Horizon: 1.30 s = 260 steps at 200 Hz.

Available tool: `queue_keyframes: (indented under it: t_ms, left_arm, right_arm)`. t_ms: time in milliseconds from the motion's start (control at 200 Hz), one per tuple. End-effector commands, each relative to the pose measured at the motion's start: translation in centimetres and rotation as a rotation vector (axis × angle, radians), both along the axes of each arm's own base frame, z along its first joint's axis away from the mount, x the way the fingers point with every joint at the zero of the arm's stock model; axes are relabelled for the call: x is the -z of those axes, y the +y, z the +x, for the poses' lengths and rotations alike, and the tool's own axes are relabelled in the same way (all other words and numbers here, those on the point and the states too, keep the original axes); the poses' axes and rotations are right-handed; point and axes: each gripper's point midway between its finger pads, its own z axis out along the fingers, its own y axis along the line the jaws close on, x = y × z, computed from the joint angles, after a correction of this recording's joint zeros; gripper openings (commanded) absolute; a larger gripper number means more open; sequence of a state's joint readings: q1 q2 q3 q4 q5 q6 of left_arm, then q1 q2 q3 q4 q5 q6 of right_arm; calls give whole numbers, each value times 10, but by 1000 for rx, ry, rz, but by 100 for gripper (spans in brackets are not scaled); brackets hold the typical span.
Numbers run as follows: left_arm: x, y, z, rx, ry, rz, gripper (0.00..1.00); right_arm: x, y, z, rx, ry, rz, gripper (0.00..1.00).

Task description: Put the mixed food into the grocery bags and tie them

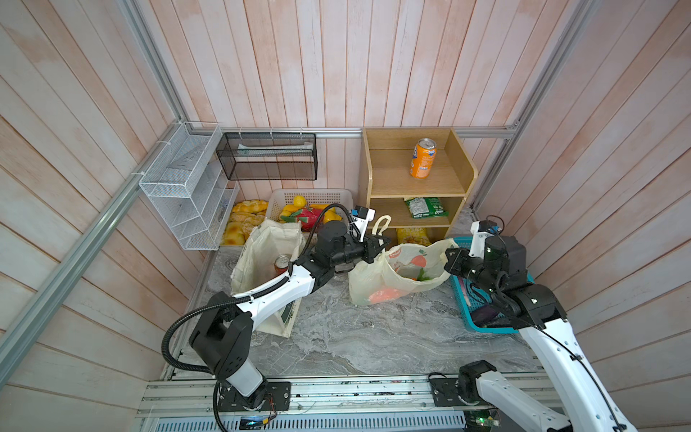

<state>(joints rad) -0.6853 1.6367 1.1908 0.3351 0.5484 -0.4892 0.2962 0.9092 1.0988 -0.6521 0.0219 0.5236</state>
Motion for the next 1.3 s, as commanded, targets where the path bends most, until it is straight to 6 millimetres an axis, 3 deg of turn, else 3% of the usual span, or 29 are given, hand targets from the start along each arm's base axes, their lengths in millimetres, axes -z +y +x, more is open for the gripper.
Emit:
queue_keyframes:
  t_ms: [0, 65, 160, 265, 465, 670, 810, 945, 1100, 1180, 1295]
  left_arm:
    - [-17, -12, -22, 210, -89, -54, 0]
    - [-12, -14, -25, 247, -84, -47, 0]
    - [-7, -14, -25, 260, -81, -33, 0]
    - [-7, -15, -27, 278, -85, -32, 0]
    - [-10, -16, -32, 325, -88, -38, 0]
    - [-7, -17, -37, 351, -70, -33, 0]
    - [-8, -16, -38, 356, -69, -34, 0]
    - [-6, -17, -38, 363, -65, -33, 0]
    - [-4, -17, -36, 355, -65, -21, 0]
    - [-2, -14, -29, 296, -70, 3, 20]
    - [-7, 6, -10, 79, -125, 28, 47]
  right_arm:
    - [9, 7, 10, -38, 33, -33, 25]
    - [0, 13, 13, -75, 26, -32, 47]
    - [-22, 19, 11, -114, -9, -19, 60]
    - [-51, 33, 6, -197, -63, 18, 62]
    - [-92, 84, -2, -439, -170, 116, 62]
    - [-101, 133, 2, -561, -187, 120, 62]
    - [-98, 154, 2, -604, -180, 120, 62]
    - [-94, 159, 5, -607, -174, 125, 51]
    - [-97, 160, 7, -602, -182, 139, 17]
    - [-99, 159, 9, -586, -189, 149, 0]
    - [-100, 154, 13, -537, -193, 163, 0]
